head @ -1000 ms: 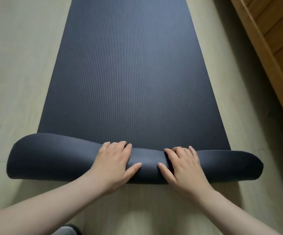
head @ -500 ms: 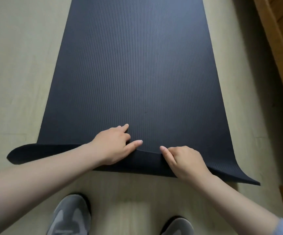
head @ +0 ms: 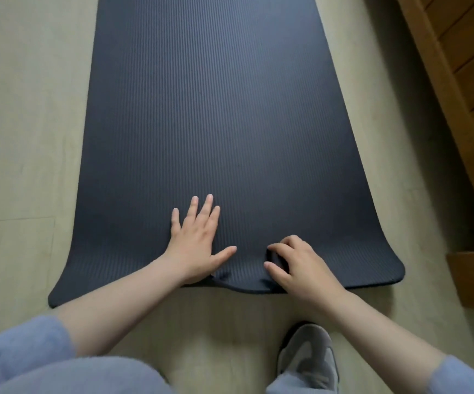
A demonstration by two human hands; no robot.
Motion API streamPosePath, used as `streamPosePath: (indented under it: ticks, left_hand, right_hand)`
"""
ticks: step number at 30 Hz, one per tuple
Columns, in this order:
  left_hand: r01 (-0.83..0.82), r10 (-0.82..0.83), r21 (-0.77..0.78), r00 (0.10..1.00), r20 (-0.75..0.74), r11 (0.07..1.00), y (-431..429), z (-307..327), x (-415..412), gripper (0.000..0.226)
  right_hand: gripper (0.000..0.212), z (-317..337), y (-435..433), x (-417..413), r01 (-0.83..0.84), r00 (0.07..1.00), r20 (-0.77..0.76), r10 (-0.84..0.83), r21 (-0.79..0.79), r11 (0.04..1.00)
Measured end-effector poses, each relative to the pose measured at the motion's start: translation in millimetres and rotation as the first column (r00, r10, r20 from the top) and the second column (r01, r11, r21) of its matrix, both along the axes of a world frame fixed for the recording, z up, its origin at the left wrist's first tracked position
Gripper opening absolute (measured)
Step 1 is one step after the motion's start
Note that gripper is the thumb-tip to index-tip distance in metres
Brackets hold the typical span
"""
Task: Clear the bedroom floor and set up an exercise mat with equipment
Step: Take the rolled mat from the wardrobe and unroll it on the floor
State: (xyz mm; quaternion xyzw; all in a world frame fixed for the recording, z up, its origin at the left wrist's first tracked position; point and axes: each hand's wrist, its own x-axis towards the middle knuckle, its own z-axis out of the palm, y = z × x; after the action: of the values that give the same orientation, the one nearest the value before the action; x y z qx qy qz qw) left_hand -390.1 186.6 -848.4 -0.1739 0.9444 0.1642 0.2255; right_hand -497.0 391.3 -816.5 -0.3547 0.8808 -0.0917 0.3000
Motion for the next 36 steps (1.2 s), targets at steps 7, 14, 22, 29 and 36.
streamPosePath:
  ticks: [7, 14, 22, 29, 36]
  left_hand:
    - [0.036, -0.063, -0.136, 0.979, -0.194, 0.990, 11, -31, 48, 0.093]
    - [0.026, -0.079, -0.219, 0.968, -0.237, 0.975, 19, -36, 63, 0.090]
    - [0.050, -0.103, -0.232, 0.969, -0.224, 0.971, 18, -37, 63, 0.108]
    - [0.157, -0.208, -0.246, 0.958, -0.197, 0.956, 7, -35, 72, 0.120]
    - [0.251, -0.303, -0.263, 0.936, -0.180, 0.932, -16, -33, 93, 0.120]
  right_hand:
    - [0.061, -37, 0, 24, -0.131, 0.954, -0.279, 0.111, -0.056, 0.990]
    - [0.080, -65, -3, 38, -0.236, 0.928, -0.303, 0.216, -0.030, 0.971]
    - [0.091, -74, 0, 38, -0.257, 0.908, -0.354, 0.224, -0.047, 0.965]
    - [0.107, -73, 2, 37, -0.289, 0.906, -0.329, 0.265, -0.026, 0.957]
    - [0.112, -69, 8, 30, -0.333, 0.893, -0.322, 0.314, -0.006, 0.943]
